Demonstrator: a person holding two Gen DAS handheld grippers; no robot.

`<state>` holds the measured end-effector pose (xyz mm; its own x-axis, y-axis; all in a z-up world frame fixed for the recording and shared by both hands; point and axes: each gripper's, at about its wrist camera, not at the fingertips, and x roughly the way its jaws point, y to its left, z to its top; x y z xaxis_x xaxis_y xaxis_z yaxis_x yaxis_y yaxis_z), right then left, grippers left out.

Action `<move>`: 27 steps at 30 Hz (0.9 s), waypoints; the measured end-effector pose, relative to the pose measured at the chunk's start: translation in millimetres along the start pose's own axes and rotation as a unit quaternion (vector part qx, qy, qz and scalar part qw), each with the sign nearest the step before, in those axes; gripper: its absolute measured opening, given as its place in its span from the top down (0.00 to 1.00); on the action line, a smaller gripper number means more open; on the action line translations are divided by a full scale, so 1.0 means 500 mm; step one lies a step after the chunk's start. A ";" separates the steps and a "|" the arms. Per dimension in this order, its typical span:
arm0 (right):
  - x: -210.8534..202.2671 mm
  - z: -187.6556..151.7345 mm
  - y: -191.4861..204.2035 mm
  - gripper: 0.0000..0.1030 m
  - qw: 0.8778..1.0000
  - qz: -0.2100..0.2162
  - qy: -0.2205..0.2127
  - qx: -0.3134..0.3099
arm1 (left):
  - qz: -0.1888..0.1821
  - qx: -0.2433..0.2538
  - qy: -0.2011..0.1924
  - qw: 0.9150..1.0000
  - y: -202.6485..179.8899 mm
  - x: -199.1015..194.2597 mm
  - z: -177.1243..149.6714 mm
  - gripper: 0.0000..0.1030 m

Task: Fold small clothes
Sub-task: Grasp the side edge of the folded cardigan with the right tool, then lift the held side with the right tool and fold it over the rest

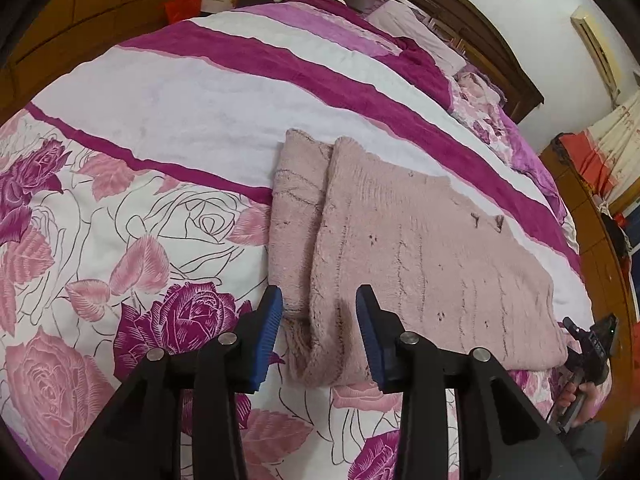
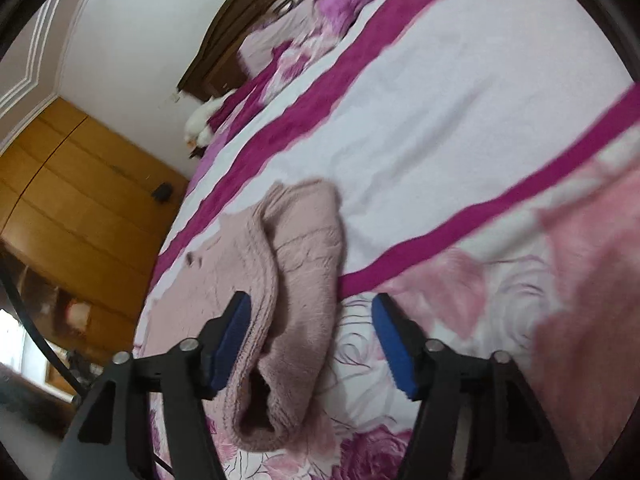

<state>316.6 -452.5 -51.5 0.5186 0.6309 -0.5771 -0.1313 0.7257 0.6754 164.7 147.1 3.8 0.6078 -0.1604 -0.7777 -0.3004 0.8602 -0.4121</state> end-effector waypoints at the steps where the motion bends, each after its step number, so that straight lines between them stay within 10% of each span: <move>1: 0.013 0.004 0.000 0.32 1.000 0.010 0.006 -0.005 | -0.003 0.000 -0.002 1.000 -0.001 -0.001 0.001 0.87; 13: 0.131 0.053 0.007 0.32 0.993 0.112 0.034 -0.019 | 0.009 0.025 -0.006 1.000 -0.019 0.011 0.004 0.86; 16: 0.149 0.063 0.028 0.40 0.993 0.110 0.034 -0.034 | 0.022 0.030 -0.009 0.999 -0.021 0.013 0.004 0.86; 20: 0.167 0.058 0.035 0.80 0.995 0.077 0.048 -0.039 | 0.027 0.028 -0.008 0.999 -0.017 0.017 0.007 0.86; 27: 0.142 0.063 0.030 0.85 0.996 0.080 0.025 0.041 | 0.023 0.015 -0.008 1.000 -0.006 0.020 0.018 0.86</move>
<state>378.2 -405.3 -67.7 0.4540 0.7513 -0.4790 -0.1387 0.5907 0.7949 178.5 147.4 1.5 0.6055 -0.1138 -0.7877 -0.3062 0.8802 -0.3625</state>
